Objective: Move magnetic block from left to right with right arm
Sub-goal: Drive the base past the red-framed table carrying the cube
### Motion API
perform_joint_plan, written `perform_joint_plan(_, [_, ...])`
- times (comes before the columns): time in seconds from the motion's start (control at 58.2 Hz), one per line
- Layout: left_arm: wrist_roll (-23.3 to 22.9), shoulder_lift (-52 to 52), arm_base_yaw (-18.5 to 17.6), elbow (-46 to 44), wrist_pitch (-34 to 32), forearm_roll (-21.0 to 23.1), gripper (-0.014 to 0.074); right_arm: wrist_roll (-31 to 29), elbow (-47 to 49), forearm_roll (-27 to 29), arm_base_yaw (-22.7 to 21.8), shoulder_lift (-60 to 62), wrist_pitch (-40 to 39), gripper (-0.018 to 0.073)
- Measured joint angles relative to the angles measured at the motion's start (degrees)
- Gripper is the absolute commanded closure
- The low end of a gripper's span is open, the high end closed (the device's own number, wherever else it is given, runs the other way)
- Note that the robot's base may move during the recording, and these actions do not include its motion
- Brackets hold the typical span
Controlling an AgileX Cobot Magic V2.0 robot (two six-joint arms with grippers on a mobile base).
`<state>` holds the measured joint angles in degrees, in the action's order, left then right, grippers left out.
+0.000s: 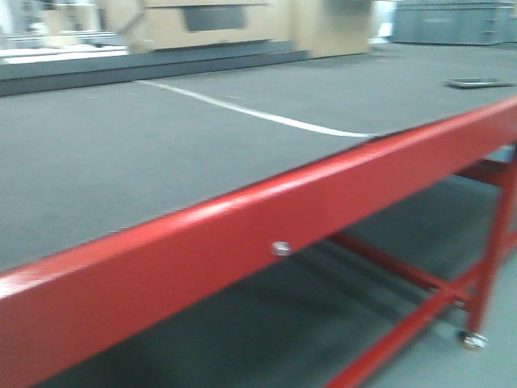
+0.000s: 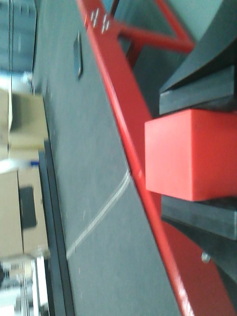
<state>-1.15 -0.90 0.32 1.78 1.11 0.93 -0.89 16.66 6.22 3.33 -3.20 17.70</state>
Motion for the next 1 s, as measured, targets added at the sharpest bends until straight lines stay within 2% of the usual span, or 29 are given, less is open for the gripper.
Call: perform_joint_plan(0.996, [0.0, 0.0, 0.0, 0.0, 0.0, 0.0, 0.0713, 0.0, 0.0, 0.0, 0.0, 0.0, 0.0, 0.0273])
